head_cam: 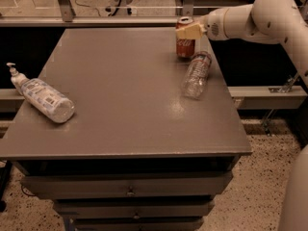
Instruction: Move coke can near water bottle
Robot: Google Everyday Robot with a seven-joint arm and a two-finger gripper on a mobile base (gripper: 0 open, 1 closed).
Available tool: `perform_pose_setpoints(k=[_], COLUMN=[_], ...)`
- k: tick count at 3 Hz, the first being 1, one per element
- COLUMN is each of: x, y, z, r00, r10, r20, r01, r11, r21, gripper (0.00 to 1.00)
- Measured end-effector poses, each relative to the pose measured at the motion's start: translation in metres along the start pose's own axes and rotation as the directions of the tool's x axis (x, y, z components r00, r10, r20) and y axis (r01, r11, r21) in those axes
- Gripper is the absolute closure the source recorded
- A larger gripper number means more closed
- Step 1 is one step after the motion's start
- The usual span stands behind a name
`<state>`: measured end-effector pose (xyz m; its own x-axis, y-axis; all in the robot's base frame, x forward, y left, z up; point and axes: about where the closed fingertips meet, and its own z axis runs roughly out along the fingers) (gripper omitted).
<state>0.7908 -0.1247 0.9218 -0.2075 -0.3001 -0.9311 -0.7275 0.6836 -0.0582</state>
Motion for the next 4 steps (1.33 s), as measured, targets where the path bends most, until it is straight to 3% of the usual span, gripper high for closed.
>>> perform_pose_setpoints(k=[2, 3, 4], x=[0.009, 0.011, 0.016], y=[0.002, 0.005, 0.009], z=[-0.002, -0.003, -0.007], r00=[1.000, 0.999, 0.999], r10=[0.024, 0.030, 0.041], r20=[0.009, 0.011, 0.011], r01=[-0.024, -0.030, -0.041], r11=[0.9997, 0.9995, 0.9991], r21=[0.004, -0.001, -0.003], gripper=[0.12, 0.00, 0.00])
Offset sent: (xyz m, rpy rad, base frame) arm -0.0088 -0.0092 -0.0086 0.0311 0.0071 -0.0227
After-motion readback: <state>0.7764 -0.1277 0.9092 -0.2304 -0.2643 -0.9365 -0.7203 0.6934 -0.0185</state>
